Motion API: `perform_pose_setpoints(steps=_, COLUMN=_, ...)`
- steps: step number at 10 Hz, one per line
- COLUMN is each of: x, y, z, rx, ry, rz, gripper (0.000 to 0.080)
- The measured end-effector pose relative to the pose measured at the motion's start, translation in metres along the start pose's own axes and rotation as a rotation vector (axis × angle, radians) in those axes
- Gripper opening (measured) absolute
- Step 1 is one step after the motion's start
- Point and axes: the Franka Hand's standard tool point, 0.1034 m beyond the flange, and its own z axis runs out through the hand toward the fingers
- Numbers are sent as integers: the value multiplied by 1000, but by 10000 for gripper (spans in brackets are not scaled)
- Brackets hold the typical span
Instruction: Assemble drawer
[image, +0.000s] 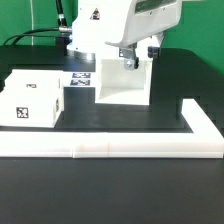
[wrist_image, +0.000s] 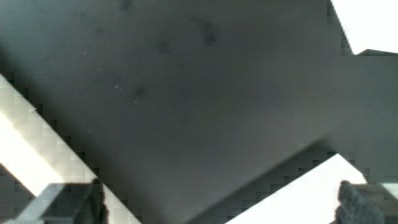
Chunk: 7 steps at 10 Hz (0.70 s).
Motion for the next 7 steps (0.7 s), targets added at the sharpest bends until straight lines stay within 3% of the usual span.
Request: perform_pose_setpoints(steps=7, x=-1, y=-2, z=-1, rx=-6, ry=7, rz=41, gripper=649)
